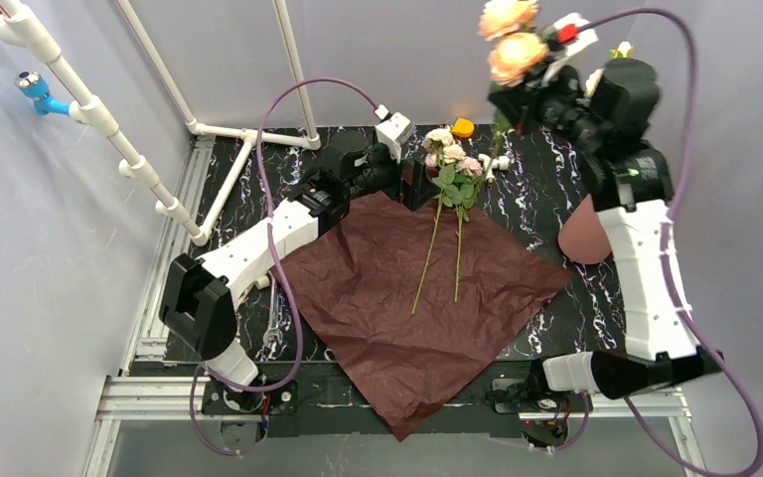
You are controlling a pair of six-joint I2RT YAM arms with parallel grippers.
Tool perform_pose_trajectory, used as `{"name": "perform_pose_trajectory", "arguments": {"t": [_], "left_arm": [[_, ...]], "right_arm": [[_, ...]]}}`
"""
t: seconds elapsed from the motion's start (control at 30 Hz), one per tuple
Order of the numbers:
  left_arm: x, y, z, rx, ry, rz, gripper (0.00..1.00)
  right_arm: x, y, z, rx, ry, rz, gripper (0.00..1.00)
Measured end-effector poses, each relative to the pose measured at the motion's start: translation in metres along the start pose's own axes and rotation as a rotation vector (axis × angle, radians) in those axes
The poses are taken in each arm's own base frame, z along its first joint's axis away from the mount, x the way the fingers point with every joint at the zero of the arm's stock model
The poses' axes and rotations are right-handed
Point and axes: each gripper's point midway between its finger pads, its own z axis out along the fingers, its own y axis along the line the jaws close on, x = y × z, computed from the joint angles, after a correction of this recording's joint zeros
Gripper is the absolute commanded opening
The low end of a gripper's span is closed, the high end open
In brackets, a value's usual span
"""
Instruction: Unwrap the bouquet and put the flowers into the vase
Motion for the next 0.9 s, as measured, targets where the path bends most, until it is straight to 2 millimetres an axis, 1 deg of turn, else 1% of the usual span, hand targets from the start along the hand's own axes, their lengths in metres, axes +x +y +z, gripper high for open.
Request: {"name": "perform_pose_trajectory", "arguments": {"t": [0.1,0.13,0.23,0.3,0.37,0.43,0.5,0.57,0.67,0.73,0.8,0.83,0.9], "left_arm": [[0.012,0.004,0.007,0.001,0.044,-0.005,0.98],[0.015,0.005,0.01,0.002,0.062,-0.008,0.98],[0.022,0.008,0.018,0.004,0.1,-0.014,0.98],[0.024,0.009,0.023,0.008,0.113,-0.016,0.98],[0.028,0.01,0.026,0.014,0.125,-0.02,0.98],[0.032,0.009,0.027,0.022,0.141,-0.028,0.98],[0.034,0.009,0.029,0.027,0.148,-0.032,0.98],[0.035,0.009,0.029,0.03,0.153,-0.034,0.98],[0.035,0.008,0.029,0.035,0.153,-0.034,0.98],[0.034,0.008,0.029,0.036,0.15,-0.031,0.98],[0.033,0.008,0.029,0.035,0.15,-0.028,0.98],[0.033,0.008,0.029,0.035,0.15,-0.025,0.98],[0.033,0.009,0.029,0.035,0.15,-0.018,0.98]], "right_arm": [[-0.015,-0.031,-0.036,0.135,-0.029,-0.04,0.01],[-0.022,-0.045,-0.053,0.201,-0.048,-0.051,0.01],[-0.041,-0.068,-0.102,0.358,-0.104,-0.07,0.01],[-0.056,-0.075,-0.132,0.448,-0.151,-0.084,0.01],[-0.069,-0.075,-0.159,0.521,-0.195,-0.1,0.01],[-0.078,-0.077,-0.178,0.583,-0.227,-0.104,0.01],[-0.092,-0.079,-0.197,0.649,-0.267,-0.114,0.01],[-0.109,-0.082,-0.213,0.713,-0.31,-0.128,0.01],[-0.13,-0.089,-0.226,0.774,-0.352,-0.152,0.01],[-0.139,-0.099,-0.233,0.821,-0.368,-0.162,0.01],[-0.14,-0.111,-0.236,0.864,-0.365,-0.161,0.01],[-0.134,-0.135,-0.237,0.926,-0.34,-0.151,0.01],[-0.127,-0.152,-0.234,0.953,-0.308,-0.146,0.01]]}}
